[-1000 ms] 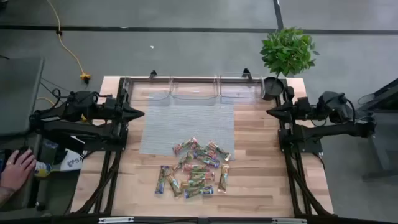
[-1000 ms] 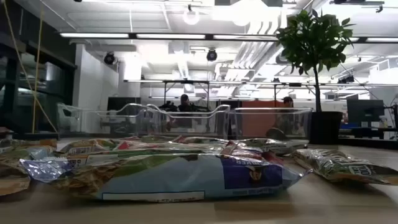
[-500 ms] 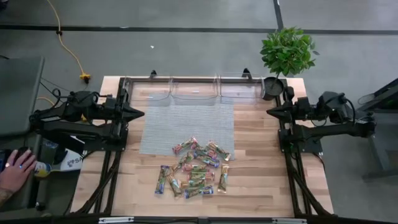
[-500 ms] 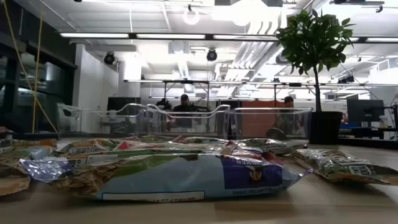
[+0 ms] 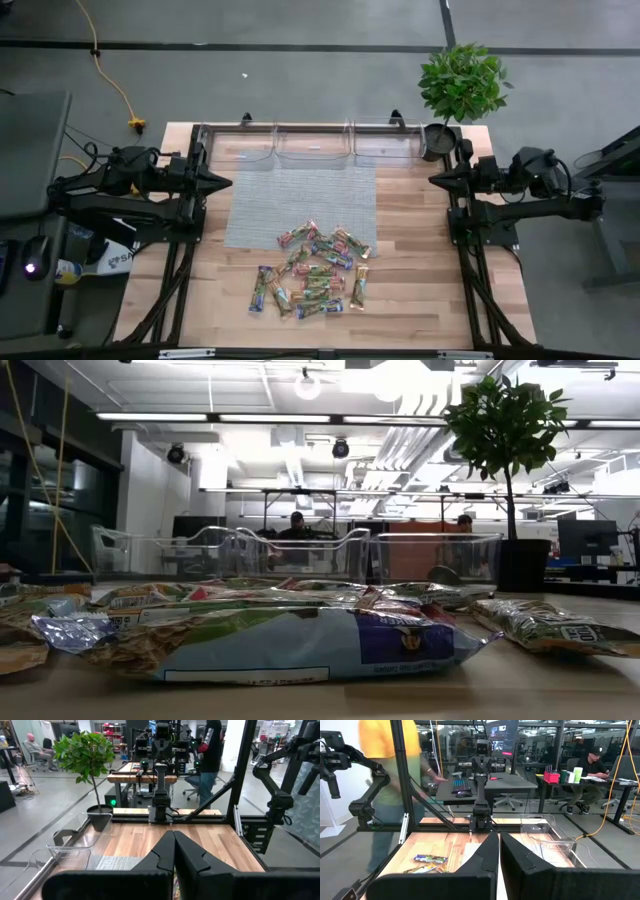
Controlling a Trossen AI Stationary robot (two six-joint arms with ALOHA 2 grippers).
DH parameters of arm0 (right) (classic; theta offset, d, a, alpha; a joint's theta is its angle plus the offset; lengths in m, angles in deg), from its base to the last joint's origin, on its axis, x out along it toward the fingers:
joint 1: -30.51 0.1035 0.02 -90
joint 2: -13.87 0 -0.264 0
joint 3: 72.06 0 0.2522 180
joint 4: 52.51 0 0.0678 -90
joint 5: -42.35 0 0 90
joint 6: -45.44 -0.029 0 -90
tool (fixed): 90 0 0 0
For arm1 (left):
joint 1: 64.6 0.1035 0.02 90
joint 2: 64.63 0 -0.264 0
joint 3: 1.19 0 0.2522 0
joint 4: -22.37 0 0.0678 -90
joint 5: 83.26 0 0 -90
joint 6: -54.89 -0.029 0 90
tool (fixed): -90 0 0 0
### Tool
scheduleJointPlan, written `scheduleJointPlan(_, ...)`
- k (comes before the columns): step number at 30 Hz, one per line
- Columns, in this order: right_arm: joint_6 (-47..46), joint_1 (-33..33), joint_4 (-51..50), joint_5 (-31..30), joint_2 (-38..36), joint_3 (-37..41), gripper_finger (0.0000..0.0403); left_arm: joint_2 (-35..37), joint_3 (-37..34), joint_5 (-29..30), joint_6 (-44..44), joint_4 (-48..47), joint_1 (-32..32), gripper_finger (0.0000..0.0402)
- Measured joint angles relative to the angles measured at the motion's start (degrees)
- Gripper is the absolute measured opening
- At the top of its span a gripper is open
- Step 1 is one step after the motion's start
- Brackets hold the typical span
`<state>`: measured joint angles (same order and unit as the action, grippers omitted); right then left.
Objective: Pick and place Granola Bars by type
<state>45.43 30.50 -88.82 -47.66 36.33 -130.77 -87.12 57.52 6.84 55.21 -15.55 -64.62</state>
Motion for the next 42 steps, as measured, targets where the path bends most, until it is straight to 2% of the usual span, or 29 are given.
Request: scheduleJointPlan(42, 0.00, 0.02, 0.00, 0.00, 0.00, 0.00, 0.0000, -0.01, 0.00, -0.30, 0.33, 0.55, 0.00, 0.0000)
